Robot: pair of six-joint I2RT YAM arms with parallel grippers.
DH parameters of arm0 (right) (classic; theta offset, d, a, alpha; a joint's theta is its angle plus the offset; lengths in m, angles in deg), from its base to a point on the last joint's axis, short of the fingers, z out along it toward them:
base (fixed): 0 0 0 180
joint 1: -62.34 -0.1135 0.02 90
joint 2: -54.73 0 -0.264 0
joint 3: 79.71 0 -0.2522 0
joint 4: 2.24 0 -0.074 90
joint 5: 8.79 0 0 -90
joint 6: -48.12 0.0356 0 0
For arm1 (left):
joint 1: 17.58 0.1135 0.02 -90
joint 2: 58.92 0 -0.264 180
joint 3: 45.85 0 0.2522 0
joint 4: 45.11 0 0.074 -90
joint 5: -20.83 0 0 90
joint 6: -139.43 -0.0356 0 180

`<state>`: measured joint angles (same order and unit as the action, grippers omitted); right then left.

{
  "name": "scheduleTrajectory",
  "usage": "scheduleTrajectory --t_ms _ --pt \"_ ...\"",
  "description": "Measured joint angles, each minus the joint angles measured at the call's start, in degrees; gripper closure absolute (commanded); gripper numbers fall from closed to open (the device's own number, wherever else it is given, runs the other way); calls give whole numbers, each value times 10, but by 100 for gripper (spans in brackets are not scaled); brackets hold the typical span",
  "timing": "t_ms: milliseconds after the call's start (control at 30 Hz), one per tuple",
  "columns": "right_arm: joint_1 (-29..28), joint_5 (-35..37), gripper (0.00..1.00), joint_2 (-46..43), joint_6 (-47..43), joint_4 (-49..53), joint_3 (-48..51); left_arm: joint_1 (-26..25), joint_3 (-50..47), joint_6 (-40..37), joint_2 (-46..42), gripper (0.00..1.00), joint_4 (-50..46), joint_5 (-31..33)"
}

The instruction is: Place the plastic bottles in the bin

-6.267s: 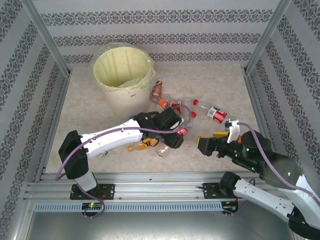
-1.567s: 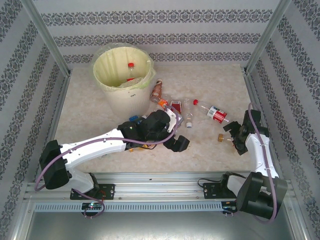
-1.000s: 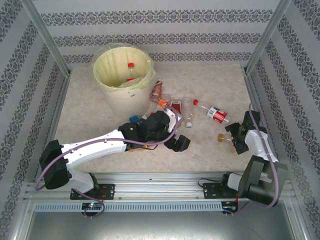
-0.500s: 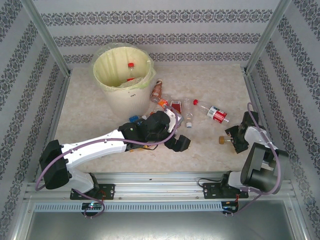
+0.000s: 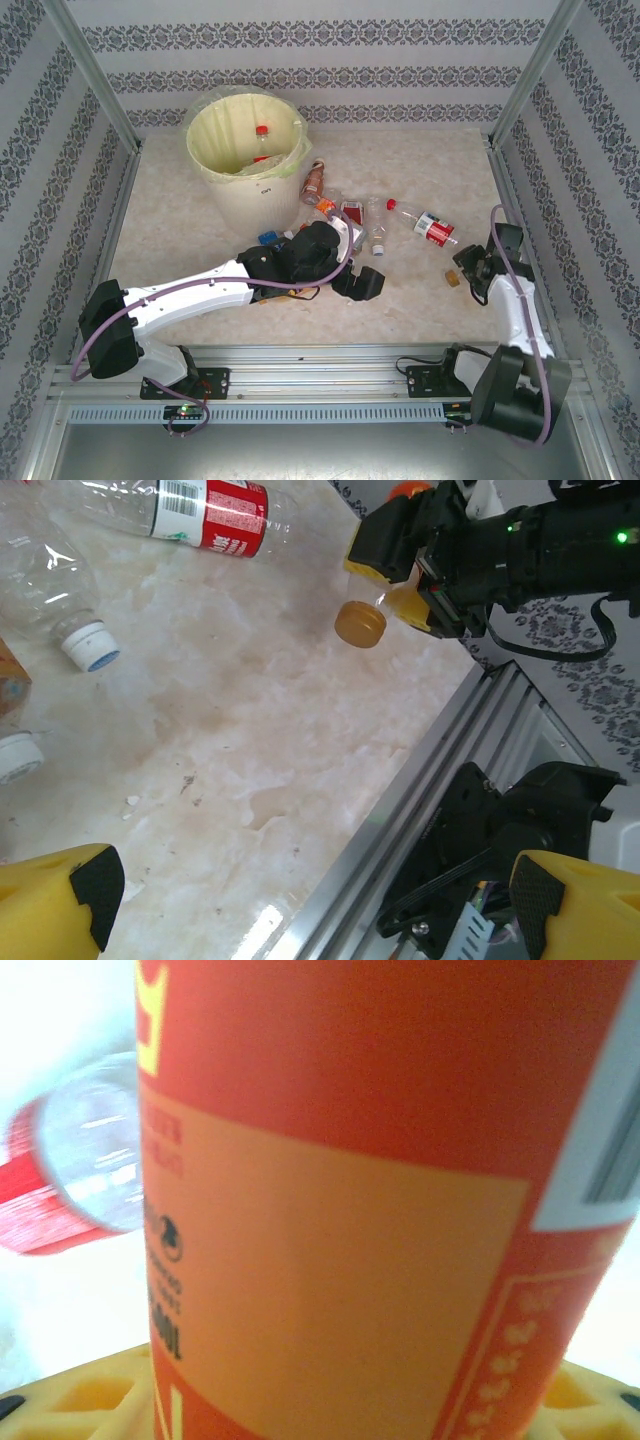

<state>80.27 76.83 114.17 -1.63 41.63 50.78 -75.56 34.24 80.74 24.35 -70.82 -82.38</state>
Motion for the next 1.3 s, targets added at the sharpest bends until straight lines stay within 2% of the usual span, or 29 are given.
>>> scheduleTrajectory --t_ms 133,267,500,700,800,1067,1300 --pt "-34 -8 50 -61 -17 8 0 15 -8 31 -1 0 29 -16" --pt "-94 -11 50 -100 -31 20 -1 30 -11 52 -3 0 35 -26" --pt "-258 9 50 -128 -49 27 -5 82 -10 99 -15 0 51 -54" --pt "-414 51 48 -128 -93 26 -21 113 0 111 -18 0 51 -74" --pt "-475 62 49 -127 -110 27 -25 126 5 114 -18 0 52 -84" --pt "-570 71 50 -123 -133 28 -65 131 4 119 -18 0 60 -98" --pt "-583 53 50 -116 -132 22 -70 131 -10 128 -12 0 117 -125"
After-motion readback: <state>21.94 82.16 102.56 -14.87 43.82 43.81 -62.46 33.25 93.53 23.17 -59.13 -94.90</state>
